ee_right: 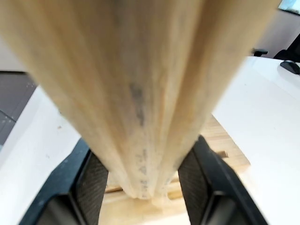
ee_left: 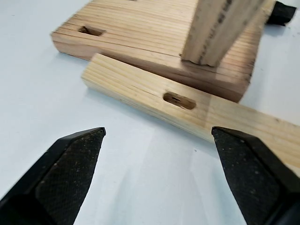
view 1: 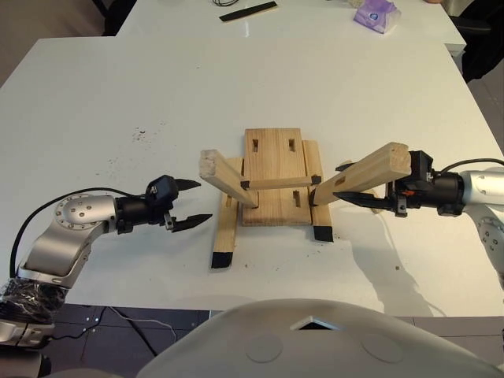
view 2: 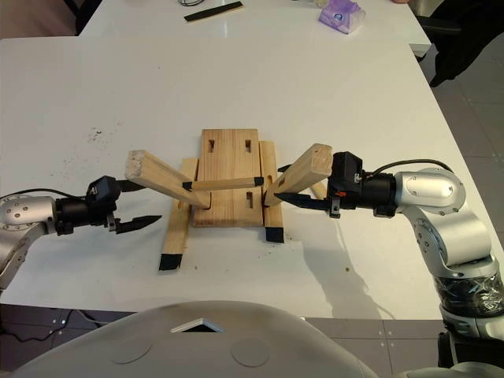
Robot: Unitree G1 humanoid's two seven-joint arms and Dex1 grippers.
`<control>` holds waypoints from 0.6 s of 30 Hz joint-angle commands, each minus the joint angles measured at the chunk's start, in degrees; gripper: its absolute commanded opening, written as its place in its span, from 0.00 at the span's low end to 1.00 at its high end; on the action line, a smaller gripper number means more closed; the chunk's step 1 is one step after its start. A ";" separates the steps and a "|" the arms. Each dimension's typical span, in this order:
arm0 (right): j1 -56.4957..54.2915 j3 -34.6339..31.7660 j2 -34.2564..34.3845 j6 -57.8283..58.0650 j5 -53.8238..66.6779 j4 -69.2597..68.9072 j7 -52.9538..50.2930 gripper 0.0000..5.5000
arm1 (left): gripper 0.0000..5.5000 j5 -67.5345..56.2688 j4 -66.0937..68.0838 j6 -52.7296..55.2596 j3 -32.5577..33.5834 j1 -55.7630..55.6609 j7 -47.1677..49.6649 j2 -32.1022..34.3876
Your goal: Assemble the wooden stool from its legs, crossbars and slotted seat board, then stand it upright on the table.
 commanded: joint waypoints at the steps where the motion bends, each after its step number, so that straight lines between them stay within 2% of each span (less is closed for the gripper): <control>1: -1.22 -0.97 1.04 1.35 2.25 -2.52 -1.21 0.36 | 0.77 2.69 0.47 -1.28 -0.30 0.93 -1.62 -1.12; 7: -3.01 -1.13 1.24 1.63 2.25 -2.18 -1.54 0.36 | 0.77 4.30 0.64 -0.99 0.20 0.95 -2.26 -2.79; 18: -1.14 3.61 4.83 -1.74 -1.74 2.33 -0.08 0.36 | 0.77 6.99 1.92 -1.36 -0.37 -0.04 -4.96 -3.62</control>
